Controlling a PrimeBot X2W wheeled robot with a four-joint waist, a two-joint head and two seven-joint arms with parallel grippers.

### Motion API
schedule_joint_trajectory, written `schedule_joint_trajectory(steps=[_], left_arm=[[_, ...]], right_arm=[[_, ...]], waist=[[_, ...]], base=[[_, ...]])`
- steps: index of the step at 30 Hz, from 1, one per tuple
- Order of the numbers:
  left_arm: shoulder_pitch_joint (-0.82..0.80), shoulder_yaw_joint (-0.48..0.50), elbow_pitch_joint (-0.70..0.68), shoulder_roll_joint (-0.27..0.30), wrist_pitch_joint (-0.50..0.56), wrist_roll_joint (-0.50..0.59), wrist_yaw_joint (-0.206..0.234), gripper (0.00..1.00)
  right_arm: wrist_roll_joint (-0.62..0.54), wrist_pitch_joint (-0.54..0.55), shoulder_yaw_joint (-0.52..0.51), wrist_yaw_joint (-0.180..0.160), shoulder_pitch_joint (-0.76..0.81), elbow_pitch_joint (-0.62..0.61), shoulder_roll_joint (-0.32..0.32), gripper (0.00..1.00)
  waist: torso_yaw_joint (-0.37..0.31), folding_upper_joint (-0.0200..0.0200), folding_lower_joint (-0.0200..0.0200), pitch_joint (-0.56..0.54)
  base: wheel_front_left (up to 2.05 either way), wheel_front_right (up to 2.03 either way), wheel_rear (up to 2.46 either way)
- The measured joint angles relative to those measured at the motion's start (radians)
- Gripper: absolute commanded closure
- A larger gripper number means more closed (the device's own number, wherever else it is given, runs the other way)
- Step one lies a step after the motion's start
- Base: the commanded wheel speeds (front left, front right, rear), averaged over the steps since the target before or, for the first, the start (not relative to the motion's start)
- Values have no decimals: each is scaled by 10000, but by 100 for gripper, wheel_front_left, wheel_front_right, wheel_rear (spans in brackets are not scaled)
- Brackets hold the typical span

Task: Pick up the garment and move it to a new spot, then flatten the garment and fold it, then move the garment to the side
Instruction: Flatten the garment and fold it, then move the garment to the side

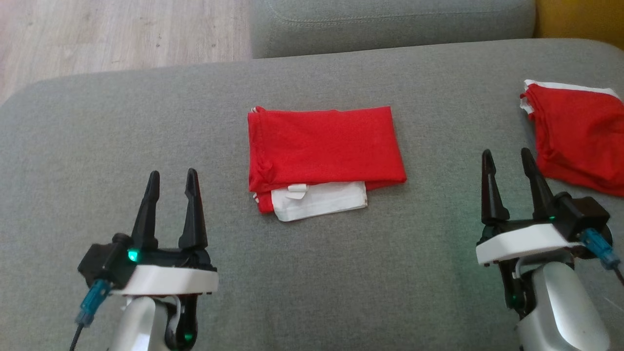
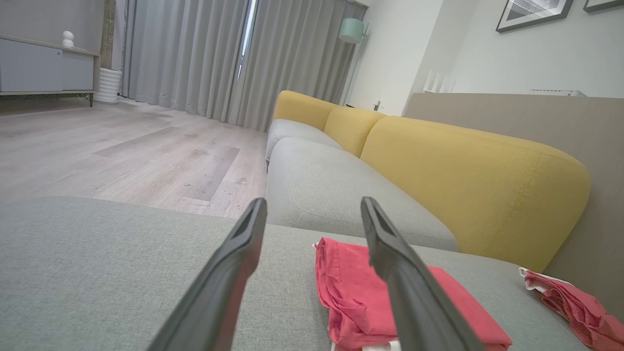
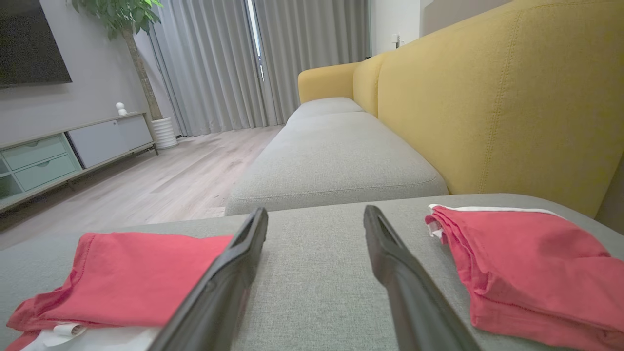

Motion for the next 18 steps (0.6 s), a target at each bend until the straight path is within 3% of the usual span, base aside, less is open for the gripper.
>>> schedule_joint_trajectory(steps=[18], left_arm=[[-305, -316, -15, 0, 0, 0, 0, 0]], right_arm=[[-316, 4, 75, 0, -730, 516, 21, 0]], waist=[[578, -1, 1, 658]], base=[[0, 0, 0]])
